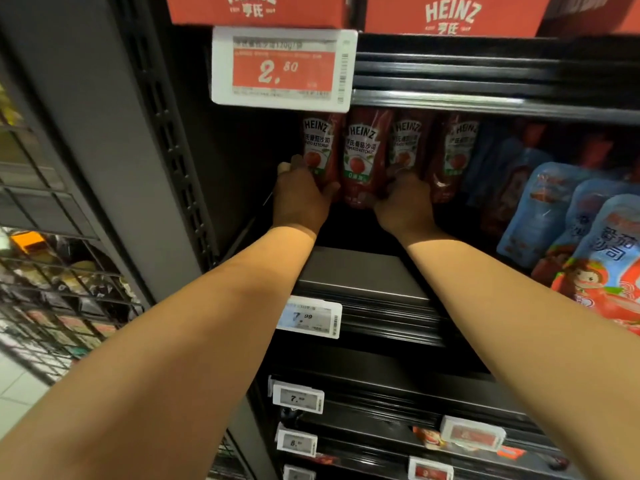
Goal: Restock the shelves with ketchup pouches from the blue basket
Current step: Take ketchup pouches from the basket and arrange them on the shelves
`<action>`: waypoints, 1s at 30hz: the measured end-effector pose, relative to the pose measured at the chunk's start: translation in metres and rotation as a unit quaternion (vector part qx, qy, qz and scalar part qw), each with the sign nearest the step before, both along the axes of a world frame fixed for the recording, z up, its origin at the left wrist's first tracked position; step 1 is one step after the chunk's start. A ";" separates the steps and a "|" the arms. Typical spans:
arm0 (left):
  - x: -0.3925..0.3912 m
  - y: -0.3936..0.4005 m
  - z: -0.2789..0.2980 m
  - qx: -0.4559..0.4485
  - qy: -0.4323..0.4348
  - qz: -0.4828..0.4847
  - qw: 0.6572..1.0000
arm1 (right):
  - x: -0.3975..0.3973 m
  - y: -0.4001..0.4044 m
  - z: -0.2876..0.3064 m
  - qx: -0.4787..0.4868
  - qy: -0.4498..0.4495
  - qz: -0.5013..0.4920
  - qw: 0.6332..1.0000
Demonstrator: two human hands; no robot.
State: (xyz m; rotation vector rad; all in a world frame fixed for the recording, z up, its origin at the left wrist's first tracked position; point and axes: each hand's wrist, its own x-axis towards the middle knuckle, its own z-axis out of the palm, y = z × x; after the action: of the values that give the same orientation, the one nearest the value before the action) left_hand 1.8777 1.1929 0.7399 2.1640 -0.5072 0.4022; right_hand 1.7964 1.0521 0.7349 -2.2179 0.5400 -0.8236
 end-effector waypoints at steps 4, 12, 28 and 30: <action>0.002 -0.003 0.000 0.008 -0.008 0.005 1.000 | 0.003 -0.002 -0.003 0.020 -0.018 0.004 1.000; 0.004 0.000 -0.001 -0.014 0.010 -0.015 1.000 | -0.004 0.001 0.000 -0.043 0.013 -0.021 0.999; -0.017 0.022 -0.002 -0.117 0.054 -0.156 0.979 | -0.118 0.031 0.004 0.049 0.021 -0.177 0.983; -0.021 0.027 -0.005 -0.092 0.083 -0.195 0.973 | -0.139 0.037 0.002 0.055 0.010 -0.206 0.977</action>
State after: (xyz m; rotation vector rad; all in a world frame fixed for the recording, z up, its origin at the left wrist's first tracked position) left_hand 1.8571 1.2201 0.7346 1.8448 -0.7517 0.0483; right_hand 1.6574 1.0893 0.7370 -2.0419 1.0527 -0.9534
